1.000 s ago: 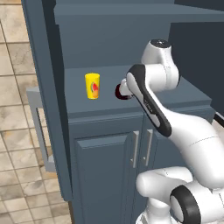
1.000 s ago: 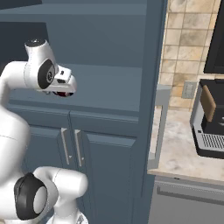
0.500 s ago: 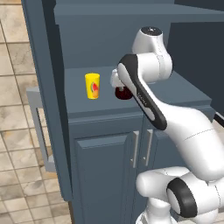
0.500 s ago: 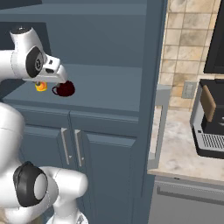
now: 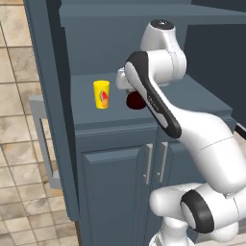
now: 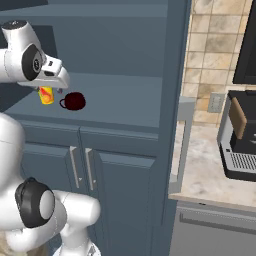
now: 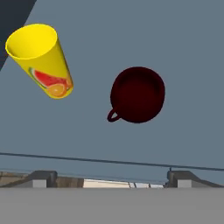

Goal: There is a tray on the dining counter. Grab the cup, mug, and pitcher and place them on the tray. The pitcher may be placed next to the tray if it cannot fit the tray.

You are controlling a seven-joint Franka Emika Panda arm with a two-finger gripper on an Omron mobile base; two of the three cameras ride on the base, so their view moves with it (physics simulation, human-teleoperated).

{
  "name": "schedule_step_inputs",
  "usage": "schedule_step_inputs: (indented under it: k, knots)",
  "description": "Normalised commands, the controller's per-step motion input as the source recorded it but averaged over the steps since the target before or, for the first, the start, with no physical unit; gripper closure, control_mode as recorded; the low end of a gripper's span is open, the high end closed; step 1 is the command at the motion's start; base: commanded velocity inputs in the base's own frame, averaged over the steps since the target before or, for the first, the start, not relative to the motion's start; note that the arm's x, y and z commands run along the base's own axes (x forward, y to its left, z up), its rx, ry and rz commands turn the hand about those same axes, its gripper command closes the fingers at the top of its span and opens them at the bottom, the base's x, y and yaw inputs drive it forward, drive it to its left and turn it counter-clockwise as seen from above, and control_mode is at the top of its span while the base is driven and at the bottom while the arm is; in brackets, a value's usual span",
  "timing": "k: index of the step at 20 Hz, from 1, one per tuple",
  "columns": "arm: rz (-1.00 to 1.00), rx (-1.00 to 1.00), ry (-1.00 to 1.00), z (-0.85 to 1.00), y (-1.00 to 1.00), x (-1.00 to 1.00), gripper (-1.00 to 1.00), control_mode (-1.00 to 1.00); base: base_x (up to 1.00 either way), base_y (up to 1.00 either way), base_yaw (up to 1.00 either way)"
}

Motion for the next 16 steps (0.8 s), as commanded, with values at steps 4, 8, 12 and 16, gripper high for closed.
schedule_step_inputs:
  k: [4,8,12,16]
  knots:
    - [0.0,0.0,-0.23,0.0,0.01,-0.2,-1.0,-1.0,0.0,0.0,0.0]
    - [0.0,0.0,-0.2,0.0,0.02,-0.01,-1.0,-1.0,0.0,0.0,0.0]
    - [0.0,0.03,-0.15,0.0,0.1,0.0,-1.0,-1.0,0.0,0.0,0.0]
    - [0.0,0.05,-0.06,0.05,0.11,0.0,-1.0,-1.0,0.0,0.0,0.0]
